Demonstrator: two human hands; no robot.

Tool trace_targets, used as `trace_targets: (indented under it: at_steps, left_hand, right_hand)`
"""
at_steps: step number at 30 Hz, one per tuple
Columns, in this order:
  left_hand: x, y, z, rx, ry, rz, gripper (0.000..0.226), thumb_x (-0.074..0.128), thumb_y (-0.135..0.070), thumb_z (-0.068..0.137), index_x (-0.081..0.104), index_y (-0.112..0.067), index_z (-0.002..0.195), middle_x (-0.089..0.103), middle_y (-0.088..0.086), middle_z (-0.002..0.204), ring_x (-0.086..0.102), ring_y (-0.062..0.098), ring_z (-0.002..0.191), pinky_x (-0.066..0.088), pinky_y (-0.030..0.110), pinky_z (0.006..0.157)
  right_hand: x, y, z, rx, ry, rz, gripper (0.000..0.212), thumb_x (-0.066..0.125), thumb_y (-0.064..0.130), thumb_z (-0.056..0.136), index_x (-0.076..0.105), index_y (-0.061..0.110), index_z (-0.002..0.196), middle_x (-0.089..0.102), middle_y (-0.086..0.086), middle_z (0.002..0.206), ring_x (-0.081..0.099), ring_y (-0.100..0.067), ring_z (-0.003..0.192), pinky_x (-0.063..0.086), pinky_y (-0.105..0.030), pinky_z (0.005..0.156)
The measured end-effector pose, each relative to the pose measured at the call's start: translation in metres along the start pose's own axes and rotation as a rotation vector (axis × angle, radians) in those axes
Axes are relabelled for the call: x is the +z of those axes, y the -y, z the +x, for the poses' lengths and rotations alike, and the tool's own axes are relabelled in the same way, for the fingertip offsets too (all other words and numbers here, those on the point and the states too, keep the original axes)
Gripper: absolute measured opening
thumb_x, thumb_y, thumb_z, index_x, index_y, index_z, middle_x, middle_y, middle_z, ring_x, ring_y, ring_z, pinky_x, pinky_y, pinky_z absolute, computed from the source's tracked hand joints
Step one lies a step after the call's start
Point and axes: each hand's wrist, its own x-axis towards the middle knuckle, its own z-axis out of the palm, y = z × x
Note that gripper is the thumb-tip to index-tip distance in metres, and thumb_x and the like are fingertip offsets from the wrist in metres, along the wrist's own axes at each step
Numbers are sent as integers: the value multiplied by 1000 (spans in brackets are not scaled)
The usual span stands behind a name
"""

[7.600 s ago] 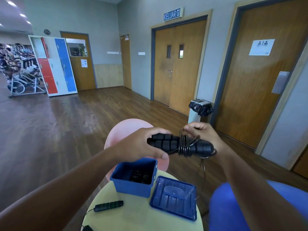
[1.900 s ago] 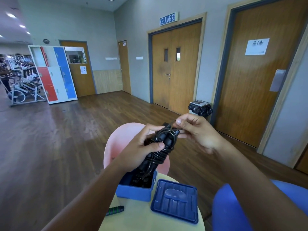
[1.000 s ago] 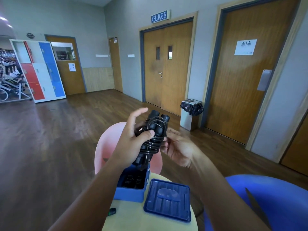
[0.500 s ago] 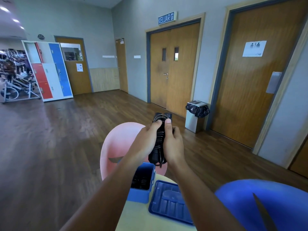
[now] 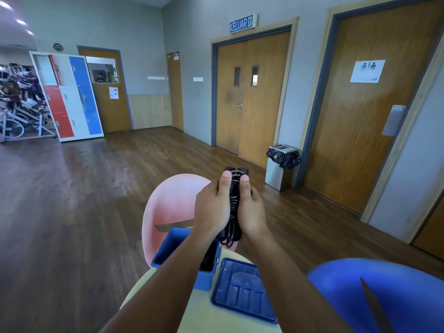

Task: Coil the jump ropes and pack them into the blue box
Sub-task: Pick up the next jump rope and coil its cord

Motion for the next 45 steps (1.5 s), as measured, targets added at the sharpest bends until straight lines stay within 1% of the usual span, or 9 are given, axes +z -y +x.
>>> trace_targets:
  at_steps: [4, 15, 21, 26, 29, 32, 37, 40, 45]
  left_hand:
    - [-1, 10, -1, 73, -20, -4, 51, 35, -53, 105, 73, -21, 92, 75, -4, 85, 69, 12, 87, 54, 31, 82]
    - [-9, 13, 3, -80, 103, 12, 60, 29, -60, 103, 74, -22, 95, 76, 0, 85, 69, 15, 84, 51, 30, 75]
    - [-8, 15, 1, -73, 105, 3, 58, 31, -60, 103, 75, -23, 95, 76, -2, 87, 70, 12, 85, 54, 31, 81]
    - [-14, 29, -5, -205, 139, -159, 54, 35, -70, 93, 68, -28, 103, 75, -4, 100, 70, 19, 98, 54, 46, 95]
    - [-21, 36, -15, -357, 228, -317, 45, 47, -58, 99, 66, -19, 110, 73, 9, 104, 74, 32, 92, 62, 55, 80]
    - [-29, 45, -22, -327, 264, -419, 32, 65, -39, 96, 64, -11, 112, 70, 13, 106, 75, 30, 88, 63, 56, 72]
    - [-60, 67, -11, -284, 234, -405, 14, 63, -25, 98, 68, -15, 107, 71, 8, 99, 73, 17, 75, 61, 37, 64]
    - [-80, 80, -1, -248, 248, -331, 10, 61, -24, 100, 69, -23, 105, 72, 1, 87, 68, 10, 65, 52, 31, 56]
    - [-99, 88, 12, -272, 200, -367, 18, 53, -38, 96, 63, -22, 95, 69, 7, 84, 63, 19, 62, 46, 33, 55]
  right_hand:
    - [3, -8, -2, 53, 16, 63, 53, 36, 61, 97, 69, 19, 101, 76, -2, 90, 73, -17, 86, 59, -37, 80]
    - [11, -18, -7, -7, -44, 42, 49, 37, 56, 99, 65, 16, 103, 73, -3, 93, 70, -16, 87, 54, -30, 71]
    - [12, -24, -6, 9, -52, 72, 47, 38, 58, 97, 65, 19, 100, 74, -3, 92, 71, -18, 87, 57, -37, 77]
    - [12, -26, -1, 65, -155, 178, 47, 40, 61, 96, 62, 20, 93, 72, -5, 95, 70, -23, 91, 55, -48, 88]
    - [14, -25, 3, 109, -197, 224, 44, 37, 65, 94, 56, 26, 92, 69, -5, 100, 67, -25, 95, 53, -51, 91]
    - [19, -25, 3, 128, -177, 190, 40, 34, 62, 97, 54, 27, 90, 67, -4, 99, 65, -24, 95, 52, -47, 91]
    - [23, -27, 3, 164, -46, 89, 53, 43, 65, 82, 65, 25, 107, 69, -3, 111, 64, -21, 104, 49, -45, 96]
    - [21, -14, 6, 89, -38, -52, 44, 41, 59, 91, 63, 24, 107, 66, -1, 115, 60, -18, 109, 45, -36, 90]
    - [38, -1, 2, 57, 86, -267, 52, 34, 53, 101, 68, 14, 97, 71, -7, 85, 72, -23, 75, 61, -32, 61]
